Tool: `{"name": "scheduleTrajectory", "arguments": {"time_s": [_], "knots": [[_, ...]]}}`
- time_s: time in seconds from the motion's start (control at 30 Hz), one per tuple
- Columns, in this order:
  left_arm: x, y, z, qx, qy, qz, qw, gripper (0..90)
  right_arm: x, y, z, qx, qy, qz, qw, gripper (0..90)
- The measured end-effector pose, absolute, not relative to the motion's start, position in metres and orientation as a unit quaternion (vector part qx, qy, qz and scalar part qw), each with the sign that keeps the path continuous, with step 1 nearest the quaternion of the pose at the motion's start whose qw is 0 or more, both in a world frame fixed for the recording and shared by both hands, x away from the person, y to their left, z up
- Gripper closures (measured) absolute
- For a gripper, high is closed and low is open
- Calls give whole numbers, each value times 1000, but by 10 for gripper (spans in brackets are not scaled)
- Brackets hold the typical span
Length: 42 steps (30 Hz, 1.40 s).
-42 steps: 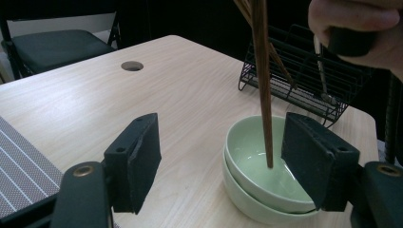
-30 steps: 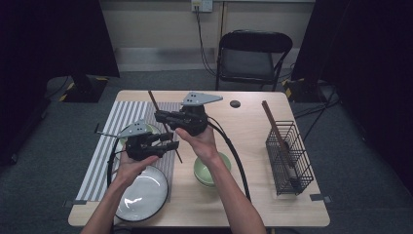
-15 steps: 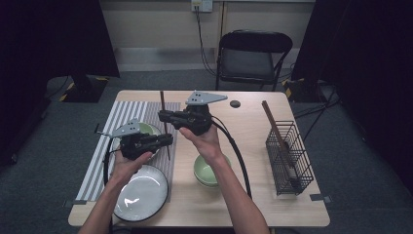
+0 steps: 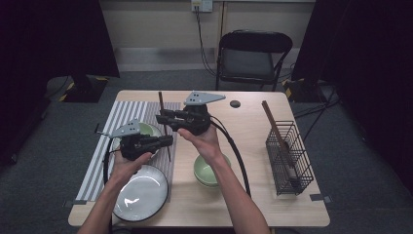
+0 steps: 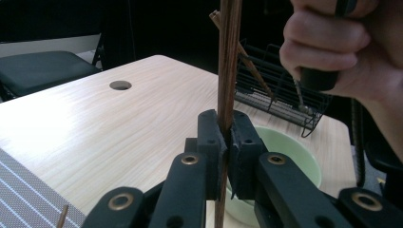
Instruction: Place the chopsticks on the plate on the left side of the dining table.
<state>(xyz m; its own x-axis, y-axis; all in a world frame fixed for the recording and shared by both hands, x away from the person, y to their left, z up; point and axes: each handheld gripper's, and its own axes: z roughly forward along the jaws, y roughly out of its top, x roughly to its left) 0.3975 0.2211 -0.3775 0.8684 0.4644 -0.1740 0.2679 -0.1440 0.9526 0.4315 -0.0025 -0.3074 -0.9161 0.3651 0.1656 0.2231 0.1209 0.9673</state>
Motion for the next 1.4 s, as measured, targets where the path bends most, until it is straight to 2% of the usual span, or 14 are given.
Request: {"name": "scheduleTrajectory", "arguments": {"time_s": [0.1,0.3,0.47,0.87,1.17,1.23,1.4], "knots": [[397,224,-376,748,244,82,612,851,431,-7,-309,199,746,634,52,579],[399,235,-373,748,244,85,611,851,427,-20,-315,200,751,627,51,457],[400,241,-369,742,248,87,616,850,426,-30,-324,214,753,619,58,430],[397,245,-362,740,248,94,618,851,415,-25,-373,218,779,587,31,544],[395,239,-362,740,241,91,621,851,410,-1,-383,191,792,580,14,653],[394,236,-361,739,240,88,623,851,412,6,-388,191,789,584,4,714],[394,234,-361,740,238,85,624,851,415,10,-390,191,782,593,4,785]]}}
